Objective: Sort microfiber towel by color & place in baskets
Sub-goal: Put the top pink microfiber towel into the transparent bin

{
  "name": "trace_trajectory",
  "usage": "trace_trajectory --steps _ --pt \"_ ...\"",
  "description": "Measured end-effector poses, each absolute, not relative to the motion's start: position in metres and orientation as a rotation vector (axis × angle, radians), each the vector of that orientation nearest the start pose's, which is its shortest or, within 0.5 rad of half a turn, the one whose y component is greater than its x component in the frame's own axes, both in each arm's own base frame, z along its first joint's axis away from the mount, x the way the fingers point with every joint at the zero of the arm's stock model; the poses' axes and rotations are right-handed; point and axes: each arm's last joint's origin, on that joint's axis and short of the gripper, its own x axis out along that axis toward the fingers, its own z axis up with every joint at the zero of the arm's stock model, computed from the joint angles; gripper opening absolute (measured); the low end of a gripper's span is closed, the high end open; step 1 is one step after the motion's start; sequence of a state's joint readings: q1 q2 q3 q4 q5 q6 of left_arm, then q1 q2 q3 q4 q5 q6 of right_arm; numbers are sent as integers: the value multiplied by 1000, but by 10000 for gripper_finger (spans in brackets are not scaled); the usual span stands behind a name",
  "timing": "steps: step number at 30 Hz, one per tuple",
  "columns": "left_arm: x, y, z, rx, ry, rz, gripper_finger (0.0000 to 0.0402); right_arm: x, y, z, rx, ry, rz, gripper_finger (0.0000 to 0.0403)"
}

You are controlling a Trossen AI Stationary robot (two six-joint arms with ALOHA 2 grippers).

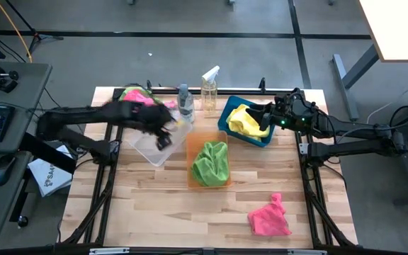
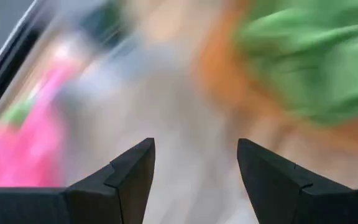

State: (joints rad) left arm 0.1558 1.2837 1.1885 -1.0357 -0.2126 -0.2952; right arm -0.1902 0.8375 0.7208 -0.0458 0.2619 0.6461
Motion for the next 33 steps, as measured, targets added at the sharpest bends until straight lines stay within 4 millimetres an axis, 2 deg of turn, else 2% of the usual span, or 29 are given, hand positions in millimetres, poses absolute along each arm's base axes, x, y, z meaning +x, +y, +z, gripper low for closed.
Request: trace_trajectory --steps 3,6,12,15,18,22,33 --pt "192 71 286 -348 1132 677 216 183 -43 315 628 14 -489 225" --pt "169 104 268 -471 1153 821 216 183 -43 315 630 14 -489 225" --pt "151 163 238 -618 1199 1008 216 183 -43 315 662 6 -491 225" --pt "148 184 225 -725 1168 1089 216 183 -43 315 681 1 -491 225" --pt "150 196 215 -817 1137 1064 216 183 -43 315 696 -2 -492 225" --pt "156 206 203 -827 1123 1064 216 183 -43 315 703 -4 -492 225" --pt "161 217 180 -848 1184 1110 214 183 -43 312 713 18 -502 225"
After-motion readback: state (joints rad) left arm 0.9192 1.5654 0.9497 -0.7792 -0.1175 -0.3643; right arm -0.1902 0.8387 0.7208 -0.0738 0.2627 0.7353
